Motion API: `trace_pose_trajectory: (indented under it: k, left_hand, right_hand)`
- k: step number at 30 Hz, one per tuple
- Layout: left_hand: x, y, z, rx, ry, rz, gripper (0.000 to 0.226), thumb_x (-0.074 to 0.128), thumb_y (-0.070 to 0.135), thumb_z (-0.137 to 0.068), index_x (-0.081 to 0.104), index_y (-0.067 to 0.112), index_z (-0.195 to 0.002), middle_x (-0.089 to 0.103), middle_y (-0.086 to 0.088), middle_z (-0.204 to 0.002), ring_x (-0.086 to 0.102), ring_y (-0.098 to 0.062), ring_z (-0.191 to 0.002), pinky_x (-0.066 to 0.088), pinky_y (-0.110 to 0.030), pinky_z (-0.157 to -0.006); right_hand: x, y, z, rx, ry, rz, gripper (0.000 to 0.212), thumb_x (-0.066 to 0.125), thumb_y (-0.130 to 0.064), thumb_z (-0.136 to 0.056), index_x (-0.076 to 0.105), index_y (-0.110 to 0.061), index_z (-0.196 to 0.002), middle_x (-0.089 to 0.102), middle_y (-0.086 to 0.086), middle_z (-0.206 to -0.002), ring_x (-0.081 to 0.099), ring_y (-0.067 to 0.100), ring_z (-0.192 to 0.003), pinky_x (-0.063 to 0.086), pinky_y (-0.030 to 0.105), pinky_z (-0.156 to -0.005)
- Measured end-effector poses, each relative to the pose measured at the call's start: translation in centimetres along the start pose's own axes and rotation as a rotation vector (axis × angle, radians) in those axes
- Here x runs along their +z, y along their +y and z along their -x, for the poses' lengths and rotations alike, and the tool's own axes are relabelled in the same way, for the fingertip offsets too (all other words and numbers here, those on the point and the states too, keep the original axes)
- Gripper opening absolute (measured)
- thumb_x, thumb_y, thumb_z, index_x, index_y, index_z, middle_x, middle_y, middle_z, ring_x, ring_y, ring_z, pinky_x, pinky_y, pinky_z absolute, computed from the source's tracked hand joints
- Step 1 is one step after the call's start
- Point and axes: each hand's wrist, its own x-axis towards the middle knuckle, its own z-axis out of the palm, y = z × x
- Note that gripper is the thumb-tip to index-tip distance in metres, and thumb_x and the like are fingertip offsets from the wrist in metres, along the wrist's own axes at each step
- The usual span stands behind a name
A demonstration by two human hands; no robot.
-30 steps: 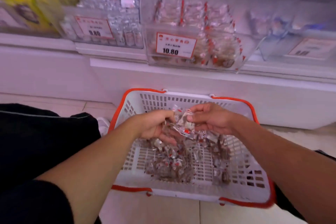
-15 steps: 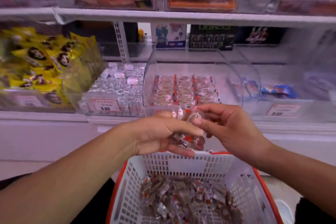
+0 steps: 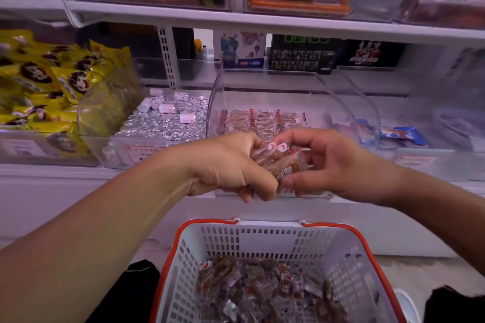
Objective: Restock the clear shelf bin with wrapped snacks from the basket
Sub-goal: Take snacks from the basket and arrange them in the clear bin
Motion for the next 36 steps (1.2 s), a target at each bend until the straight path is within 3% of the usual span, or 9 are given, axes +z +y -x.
trace_pose_trajectory:
  k: [3, 6, 10, 15, 19, 21, 25, 30, 36]
  left_hand:
    - [-1.6, 0.4, -0.1, 0.015, 0.046, 0.073, 0.073, 0.086, -0.007, -0.061, 0.047, 0.013, -0.119, 0.069, -0.010, -0.093, 0.069, -0.016, -0.067, 0.054, -0.026, -0.050]
    - [-4.6, 0.0, 0.0, 0.076, 0.286, 0.147, 0.079, 0.093, 0.036, -0.053, 0.051, 0.020, -0.118, 0.068, -0.004, -0.109, 0.075, -0.015, -0.079, 0.058, -0.028, -0.056]
    - [-7.4, -2.4, -0.7, 0.134, 0.870, -0.530, 0.057, 0.065, 0.075, -0.072, 0.063, 0.020, -0.086, 0.069, -0.003, -0.080, 0.066, -0.017, -0.066, 0.048, -0.026, -0.051]
    - [-6.8, -4.9, -3.3, 0.024, 0.543, -0.699, 0.034, 0.066, 0.030, -0.089, 0.070, 0.007, -0.064, 0.068, -0.004, -0.053, 0.066, -0.015, -0.045, 0.056, -0.028, -0.047]
    - [-7.3, -5.8, -3.8, 0.085, 0.499, -0.592, 0.029, 0.058, 0.013, -0.090, 0.071, 0.007, -0.065, 0.069, -0.004, -0.053, 0.068, -0.012, -0.046, 0.061, -0.035, -0.055]
    - [-7.3, -6.1, -3.8, 0.102, 0.486, -0.562, 0.030, 0.057, 0.011, -0.090, 0.070, 0.006, -0.063, 0.068, -0.004, -0.052, 0.068, -0.013, -0.045, 0.061, -0.036, -0.054]
    - [-7.2, -6.3, -3.8, 0.128, 0.505, -0.536, 0.032, 0.057, 0.013, -0.092, 0.068, 0.003, -0.064, 0.068, -0.006, -0.052, 0.067, -0.013, -0.043, 0.061, -0.038, -0.053]
    - [-6.9, -6.7, -3.8, 0.126, 0.534, -0.512, 0.031, 0.057, 0.015, -0.092, 0.068, 0.000, -0.067, 0.068, -0.010, -0.053, 0.067, -0.015, -0.044, 0.061, -0.040, -0.054]
    - [-6.7, -6.7, -3.9, 0.042, 0.543, -0.475, 0.038, 0.057, 0.027, -0.093, 0.068, 0.003, -0.066, 0.068, -0.008, -0.052, 0.067, -0.019, -0.044, 0.057, -0.029, -0.053]
  right_hand:
    - [-0.7, -0.9, -2.1, 0.013, 0.001, 0.080, 0.041, 0.082, -0.012, -0.074, 0.065, -0.008, -0.111, 0.071, 0.026, -0.098, 0.066, 0.031, -0.079, 0.058, 0.038, -0.070]
    - [-2.3, -1.2, -5.5, 0.047, 0.091, 0.027, 0.029, 0.075, -0.007, -0.079, 0.068, -0.003, -0.107, 0.072, 0.017, -0.091, 0.066, 0.020, -0.073, 0.055, 0.025, -0.059]
    - [-4.4, 0.9, -12.7, 0.206, 0.389, -0.001, 0.016, 0.076, -0.013, -0.082, 0.072, -0.009, -0.097, 0.071, 0.005, -0.084, 0.060, 0.011, -0.071, 0.048, 0.021, -0.054]
    - [-4.5, 5.6, -20.4, 0.324, 0.547, 0.121, 0.029, 0.085, -0.011, -0.072, 0.066, -0.012, -0.094, 0.069, -0.002, -0.085, 0.059, 0.006, -0.071, 0.043, 0.012, -0.049]
    - [-4.8, 7.8, -23.5, 0.343, 0.547, 0.208, 0.043, 0.086, -0.006, -0.071, 0.067, -0.006, -0.109, 0.071, 0.007, -0.101, 0.066, 0.020, -0.090, 0.057, 0.031, -0.082]
    - [-5.2, 8.2, -24.0, 0.335, 0.569, 0.279, 0.047, 0.086, -0.007, -0.071, 0.066, -0.008, -0.113, 0.070, 0.010, -0.110, 0.067, 0.023, -0.100, 0.056, 0.035, -0.090]
    - [-5.4, 8.1, -23.8, 0.260, 0.554, 0.535, 0.049, 0.087, -0.014, -0.072, 0.057, -0.013, -0.111, 0.062, 0.002, -0.099, 0.061, 0.019, -0.090, 0.048, 0.021, -0.065]
    - [-5.1, 8.4, -23.5, 0.230, 0.580, 0.921, 0.069, 0.085, -0.030, -0.075, 0.048, -0.013, -0.130, 0.055, 0.015, -0.122, 0.057, 0.031, -0.108, 0.046, 0.033, -0.085]
    - [-5.5, 8.6, -22.9, 0.328, 0.667, 0.849, 0.061, 0.087, -0.024, -0.073, 0.063, -0.004, -0.125, 0.068, 0.012, -0.120, 0.065, 0.024, -0.110, 0.052, 0.034, -0.098]
